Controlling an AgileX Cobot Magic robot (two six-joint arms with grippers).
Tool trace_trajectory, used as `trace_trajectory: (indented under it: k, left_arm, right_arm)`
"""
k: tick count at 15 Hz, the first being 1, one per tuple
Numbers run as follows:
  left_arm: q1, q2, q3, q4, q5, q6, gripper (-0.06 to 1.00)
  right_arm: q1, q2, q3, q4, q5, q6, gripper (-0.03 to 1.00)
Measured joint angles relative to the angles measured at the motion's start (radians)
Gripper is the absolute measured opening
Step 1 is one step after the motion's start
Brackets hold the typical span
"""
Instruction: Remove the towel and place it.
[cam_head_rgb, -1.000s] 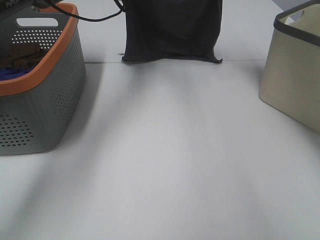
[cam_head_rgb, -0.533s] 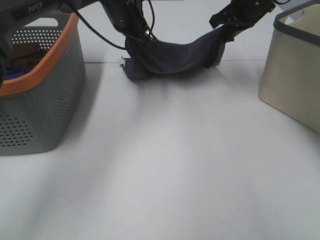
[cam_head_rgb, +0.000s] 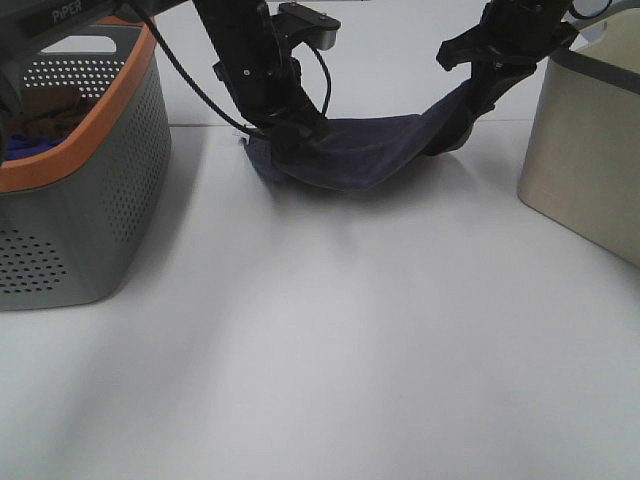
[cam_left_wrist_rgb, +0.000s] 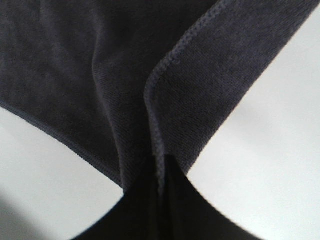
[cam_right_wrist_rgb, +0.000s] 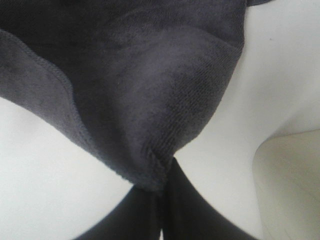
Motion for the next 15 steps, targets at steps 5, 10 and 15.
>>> trace_trajectory:
  k: [5,10,15]
  left_arm:
    - [0.0,-0.094,0.222,-0.026,0.0,-0.019,0.0]
    - [0.0,-0.179,0.316,-0.022,0.002,-0.02,0.0]
    - [0.0,-0.19,0.317,-0.012,0.002,-0.02,0.0]
  right_arm:
    - [0.001,-0.108,0.184,-0.005,-0.001,-0.002,0.0]
    - [0.075,-0.113,0.193,-0.056,0.005,0.013,0.0]
    - [0.105,-0.15,0.212,-0.124,0.029,0.141,0.0]
